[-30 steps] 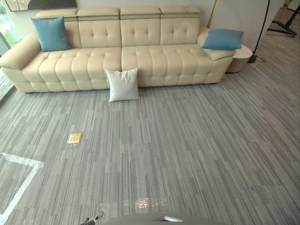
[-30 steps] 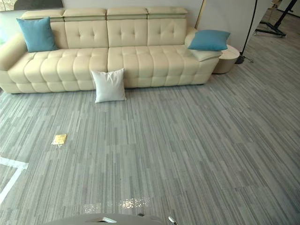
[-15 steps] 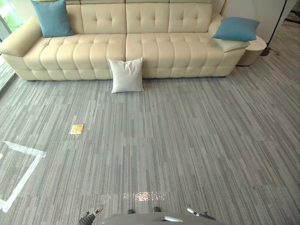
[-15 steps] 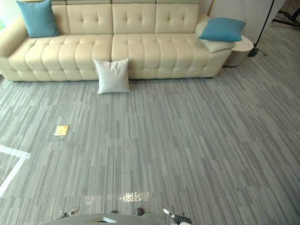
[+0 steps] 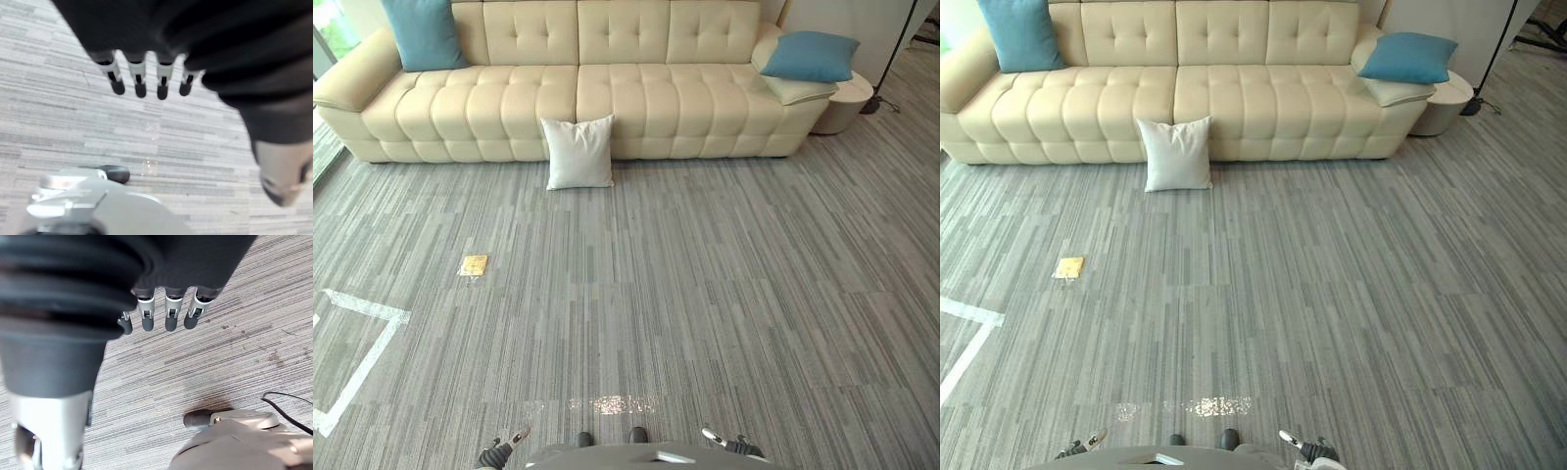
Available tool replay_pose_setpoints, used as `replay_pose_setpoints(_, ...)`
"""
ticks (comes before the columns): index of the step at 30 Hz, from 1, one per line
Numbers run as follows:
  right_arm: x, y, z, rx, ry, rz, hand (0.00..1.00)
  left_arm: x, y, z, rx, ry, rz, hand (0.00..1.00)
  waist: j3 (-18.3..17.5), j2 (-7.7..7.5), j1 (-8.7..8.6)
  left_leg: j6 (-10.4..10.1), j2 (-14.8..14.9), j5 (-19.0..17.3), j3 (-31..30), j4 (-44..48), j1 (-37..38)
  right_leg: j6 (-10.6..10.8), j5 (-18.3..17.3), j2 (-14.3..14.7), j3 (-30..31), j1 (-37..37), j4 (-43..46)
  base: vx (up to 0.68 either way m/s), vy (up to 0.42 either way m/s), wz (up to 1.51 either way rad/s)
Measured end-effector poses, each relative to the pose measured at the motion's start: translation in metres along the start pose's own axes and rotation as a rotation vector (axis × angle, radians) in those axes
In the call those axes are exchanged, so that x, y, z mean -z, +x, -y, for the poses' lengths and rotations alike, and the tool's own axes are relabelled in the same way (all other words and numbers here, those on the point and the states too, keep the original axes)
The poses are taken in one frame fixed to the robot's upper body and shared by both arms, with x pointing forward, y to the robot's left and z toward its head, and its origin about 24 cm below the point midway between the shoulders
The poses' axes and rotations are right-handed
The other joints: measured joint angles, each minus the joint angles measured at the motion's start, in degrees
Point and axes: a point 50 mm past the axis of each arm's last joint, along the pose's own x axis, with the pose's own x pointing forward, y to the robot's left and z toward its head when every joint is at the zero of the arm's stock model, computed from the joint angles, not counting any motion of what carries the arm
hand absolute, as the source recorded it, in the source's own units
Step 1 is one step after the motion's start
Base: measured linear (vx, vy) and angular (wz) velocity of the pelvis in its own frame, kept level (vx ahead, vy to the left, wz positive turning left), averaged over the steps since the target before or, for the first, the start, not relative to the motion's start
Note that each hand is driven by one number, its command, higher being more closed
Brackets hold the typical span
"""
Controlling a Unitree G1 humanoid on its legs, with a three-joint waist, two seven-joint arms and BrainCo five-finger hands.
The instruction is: Pick up cushions and gather them together orderly.
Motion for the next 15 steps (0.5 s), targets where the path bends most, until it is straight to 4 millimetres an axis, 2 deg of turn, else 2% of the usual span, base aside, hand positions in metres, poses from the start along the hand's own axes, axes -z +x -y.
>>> replay_pose_setpoints(9, 0.001, -0.001, -0.003, -0.003, 0.027, -0.006, 0.00, 0.000, 0.000, 0.000, -0.002, -0.004, 0.000, 0.00, 0.2, 0.03, -0.12, -0.3, 0.2, 0.0, -0.2, 0.0, -0.6, -0.2, -0.2, 0.2, -0.5, 0.1, -0.1, -0.02, 0.005, 0.03)
replay_pose_setpoints(10, 0.001, -0.001, -0.002, 0.000, 0.037, -0.004, 0.00, -0.001, 0.000, -0.001, -0.005, -0.012, 0.002, 0.00, 0.5, -0.09, -0.12, -1.2, 0.3, -0.6, -0.2, 1.0, -0.9, -0.2, -1.2, 0.1, -1.1, 0.0, 0.7, -0.02, -0.007, 0.13)
replay_pose_setpoints(12, 0.001, -0.001, -0.004, -0.001, 0.056, -0.004, 0.00, -0.002, 0.000, -0.002, -0.012, -0.034, 0.004, 0.00, 0.8, -0.34, -0.12, -1.8, 0.3, -2.4, -0.2, 4.4, -2.6, -0.3, -2.3, -0.2, -1.4, -0.8, 2.6, -0.02, -0.015, 0.12)
replay_pose_setpoints(13, 0.001, -0.001, -0.005, -0.003, 0.070, 0.000, 0.00, -0.004, 0.001, -0.002, -0.019, -0.057, 0.010, 0.00, 1.4, -0.60, 0.00, -2.8, 0.5, -4.5, 0.5, 8.7, -4.4, -0.7, -3.6, -0.5, -1.6, -1.5, 4.8, -0.01, -0.019, 0.12)
replay_pose_setpoints(15, -0.005, -0.002, -0.006, -0.005, 0.088, 0.035, 0.00, -0.011, 0.002, -0.003, -0.032, -0.118, 0.032, 0.00, 3.2, -0.76, 0.48, -5.2, 2.4, -9.3, 7.0, 24.4, -10.6, -2.1, -7.5, -1.2, -1.7, -2.8, 10.2, -0.05, -0.014, 0.11)
